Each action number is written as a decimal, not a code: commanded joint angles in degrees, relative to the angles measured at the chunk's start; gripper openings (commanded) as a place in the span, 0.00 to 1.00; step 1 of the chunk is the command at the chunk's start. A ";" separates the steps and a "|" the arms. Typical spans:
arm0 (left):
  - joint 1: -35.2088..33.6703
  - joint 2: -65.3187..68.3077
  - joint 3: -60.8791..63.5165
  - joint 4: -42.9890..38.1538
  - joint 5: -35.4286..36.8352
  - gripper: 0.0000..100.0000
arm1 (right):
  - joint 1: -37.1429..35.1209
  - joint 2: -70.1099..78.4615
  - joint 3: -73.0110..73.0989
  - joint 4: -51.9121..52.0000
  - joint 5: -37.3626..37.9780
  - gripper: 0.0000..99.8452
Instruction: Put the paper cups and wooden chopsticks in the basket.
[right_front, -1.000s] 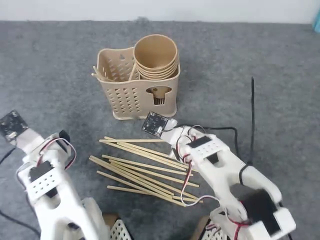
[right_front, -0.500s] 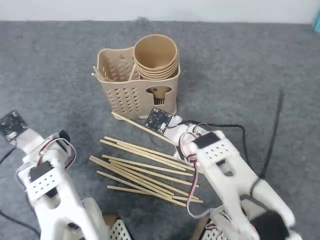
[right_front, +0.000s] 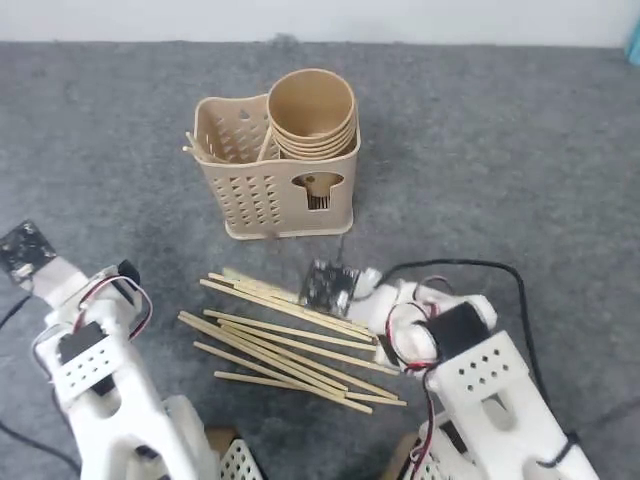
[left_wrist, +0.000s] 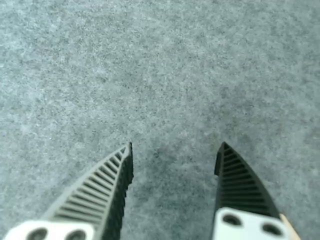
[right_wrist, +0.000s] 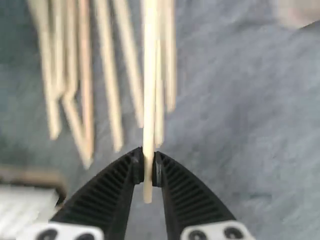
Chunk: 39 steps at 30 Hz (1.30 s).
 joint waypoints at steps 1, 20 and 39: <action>0.09 -0.35 -0.13 -1.32 0.35 0.26 | 7.96 -1.80 1.05 4.62 6.24 0.01; 0.26 -0.26 -0.13 -1.41 0.35 0.26 | 43.65 -1.71 21.45 -18.33 20.31 0.13; 0.18 -0.26 -0.13 -1.41 0.35 0.26 | 16.66 -1.10 3.25 -19.82 -3.96 0.13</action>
